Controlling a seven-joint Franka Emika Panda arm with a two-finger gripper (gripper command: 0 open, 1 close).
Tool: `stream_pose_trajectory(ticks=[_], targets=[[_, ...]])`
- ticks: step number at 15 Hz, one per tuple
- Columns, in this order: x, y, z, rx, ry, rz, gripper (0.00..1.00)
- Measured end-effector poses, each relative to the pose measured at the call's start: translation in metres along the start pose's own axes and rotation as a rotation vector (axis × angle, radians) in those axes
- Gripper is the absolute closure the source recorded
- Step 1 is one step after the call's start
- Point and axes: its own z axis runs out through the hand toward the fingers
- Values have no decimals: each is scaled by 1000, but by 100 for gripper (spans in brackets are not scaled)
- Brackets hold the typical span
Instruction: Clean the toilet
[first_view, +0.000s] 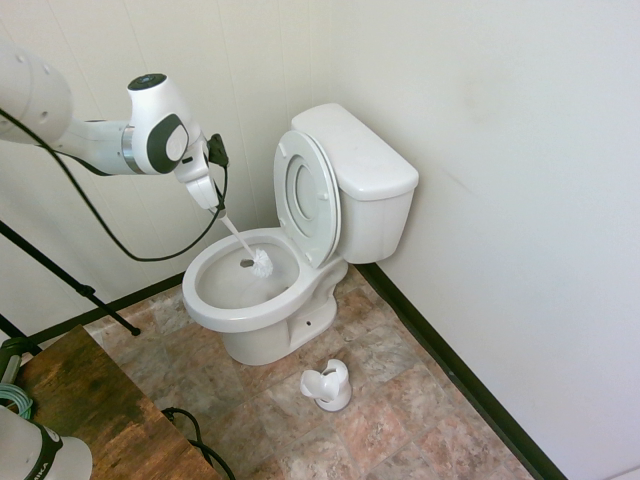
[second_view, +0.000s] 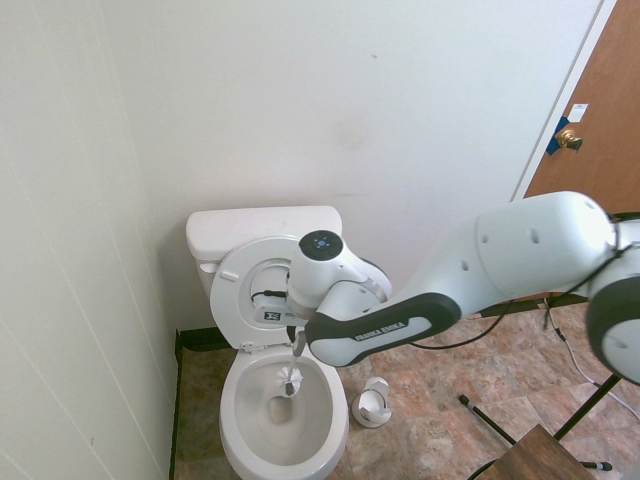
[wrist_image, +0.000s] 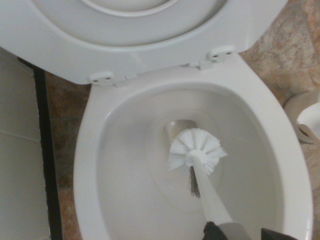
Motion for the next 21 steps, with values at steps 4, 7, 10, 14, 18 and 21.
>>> stream_pose_trajectory(ticks=[4,7,10,14,18,21], targets=[[-1,-37,65,-27,48,40,100],[-9,-46,108,-53,53,53,100],[-20,-50,126,-69,61,52,100],[-39,-63,140,-102,78,42,100],[-70,-79,140,-118,95,12,100],[-100,-81,149,-135,107,-21,100]])
